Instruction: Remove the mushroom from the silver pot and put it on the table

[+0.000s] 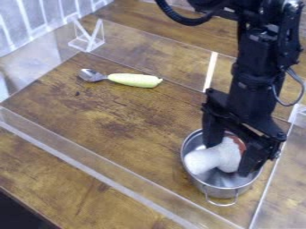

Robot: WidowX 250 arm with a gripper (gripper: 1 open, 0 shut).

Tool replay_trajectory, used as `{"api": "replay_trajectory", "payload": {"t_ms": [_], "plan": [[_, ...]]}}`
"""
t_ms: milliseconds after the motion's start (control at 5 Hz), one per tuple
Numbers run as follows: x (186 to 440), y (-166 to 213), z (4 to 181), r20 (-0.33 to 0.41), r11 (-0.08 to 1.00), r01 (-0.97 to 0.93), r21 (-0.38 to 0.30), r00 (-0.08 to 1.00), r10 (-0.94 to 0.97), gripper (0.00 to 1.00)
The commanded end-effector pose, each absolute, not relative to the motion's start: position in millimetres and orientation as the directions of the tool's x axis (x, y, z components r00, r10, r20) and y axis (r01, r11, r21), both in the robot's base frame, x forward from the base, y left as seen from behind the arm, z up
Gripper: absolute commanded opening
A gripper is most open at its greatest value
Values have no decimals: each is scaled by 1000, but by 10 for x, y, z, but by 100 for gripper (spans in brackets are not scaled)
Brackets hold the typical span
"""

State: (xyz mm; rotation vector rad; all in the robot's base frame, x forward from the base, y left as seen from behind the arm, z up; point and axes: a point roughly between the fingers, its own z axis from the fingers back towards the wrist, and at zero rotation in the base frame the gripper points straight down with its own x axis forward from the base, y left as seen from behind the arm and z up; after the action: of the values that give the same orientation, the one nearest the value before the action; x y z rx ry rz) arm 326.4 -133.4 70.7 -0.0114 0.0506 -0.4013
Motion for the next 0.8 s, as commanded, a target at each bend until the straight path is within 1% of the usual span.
{"api": "replay_trajectory", "payload": {"t_ms": [0, 200, 600], "plan": [[3454, -1163, 841, 28, 923, 385, -24, 923, -384, 100], [3505, -1058, 835, 53, 919, 392, -33, 919, -390, 100], [3499, -958, 845, 63, 923, 385, -26, 922, -382, 100]]}}
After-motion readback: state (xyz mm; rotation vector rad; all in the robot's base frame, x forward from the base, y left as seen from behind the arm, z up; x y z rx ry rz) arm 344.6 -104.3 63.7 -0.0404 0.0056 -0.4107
